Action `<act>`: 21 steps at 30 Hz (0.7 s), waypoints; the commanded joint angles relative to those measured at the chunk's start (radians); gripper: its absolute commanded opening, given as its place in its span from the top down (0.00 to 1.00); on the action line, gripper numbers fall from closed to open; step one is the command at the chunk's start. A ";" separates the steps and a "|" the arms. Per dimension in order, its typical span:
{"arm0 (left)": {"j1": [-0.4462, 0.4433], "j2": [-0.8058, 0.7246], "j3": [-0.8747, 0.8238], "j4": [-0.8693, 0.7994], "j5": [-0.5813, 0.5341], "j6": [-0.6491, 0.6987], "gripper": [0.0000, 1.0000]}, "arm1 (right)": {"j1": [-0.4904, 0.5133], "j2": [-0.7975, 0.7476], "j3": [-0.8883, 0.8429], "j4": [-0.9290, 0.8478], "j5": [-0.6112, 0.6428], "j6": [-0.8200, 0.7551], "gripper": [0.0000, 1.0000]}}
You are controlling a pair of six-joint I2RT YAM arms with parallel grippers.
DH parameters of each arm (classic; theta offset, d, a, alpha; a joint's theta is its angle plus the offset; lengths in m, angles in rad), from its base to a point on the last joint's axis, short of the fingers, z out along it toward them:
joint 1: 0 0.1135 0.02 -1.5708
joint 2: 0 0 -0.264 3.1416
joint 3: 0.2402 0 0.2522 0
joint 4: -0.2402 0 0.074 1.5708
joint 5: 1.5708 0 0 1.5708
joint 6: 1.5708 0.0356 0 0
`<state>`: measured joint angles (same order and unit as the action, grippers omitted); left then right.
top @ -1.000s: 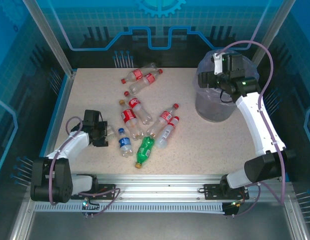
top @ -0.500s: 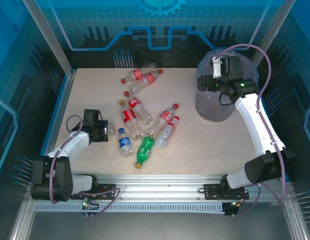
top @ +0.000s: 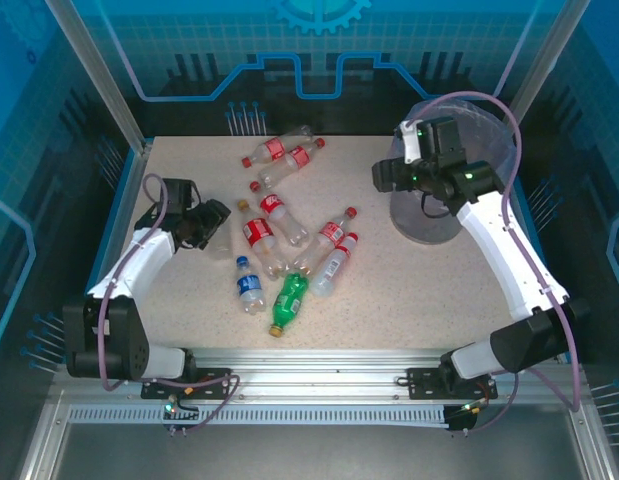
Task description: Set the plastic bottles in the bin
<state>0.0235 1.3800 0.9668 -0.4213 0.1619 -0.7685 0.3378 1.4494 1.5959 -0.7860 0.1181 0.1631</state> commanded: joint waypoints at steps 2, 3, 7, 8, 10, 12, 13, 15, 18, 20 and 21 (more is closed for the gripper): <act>-0.005 0.065 0.064 -0.121 0.105 0.213 0.32 | 0.076 0.038 -0.005 0.000 -0.036 0.056 0.13; -0.005 0.076 0.078 -0.150 0.077 0.223 0.29 | 0.091 0.051 -0.003 -0.001 -0.039 0.059 0.13; -0.004 0.054 0.098 -0.177 -0.066 0.264 0.16 | 0.115 0.072 -0.002 -0.003 -0.040 0.072 0.13; -0.003 0.058 0.117 -0.191 -0.102 0.319 0.12 | 0.117 0.072 0.000 -0.002 -0.040 0.075 0.13; 0.002 0.090 0.183 -0.241 -0.187 0.452 0.07 | 0.118 0.072 -0.002 0.002 -0.041 0.078 0.13; 0.009 0.156 0.253 -0.287 -0.245 0.607 0.04 | 0.116 0.075 0.001 0.004 -0.042 0.076 0.13; 0.009 0.193 0.290 -0.316 -0.270 0.659 0.02 | 0.115 0.079 0.005 0.003 -0.044 0.073 0.13; 0.014 0.281 0.356 -0.366 -0.335 0.723 0.01 | 0.115 0.094 0.027 -0.008 -0.047 0.067 0.13; 0.043 0.336 0.381 -0.349 -0.332 0.625 0.01 | 0.115 0.107 0.052 -0.018 -0.048 0.058 0.13; 0.043 0.332 0.363 -0.309 -0.289 0.548 0.01 | 0.116 0.106 0.055 -0.018 -0.041 0.056 0.13; 0.043 0.330 0.351 -0.288 -0.291 0.503 0.01 | 0.115 0.103 0.054 -0.019 -0.035 0.055 0.13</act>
<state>0.0555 1.7176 1.3266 -0.6945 -0.1127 -0.1970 0.4465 1.5490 1.6169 -0.7876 0.0856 0.2207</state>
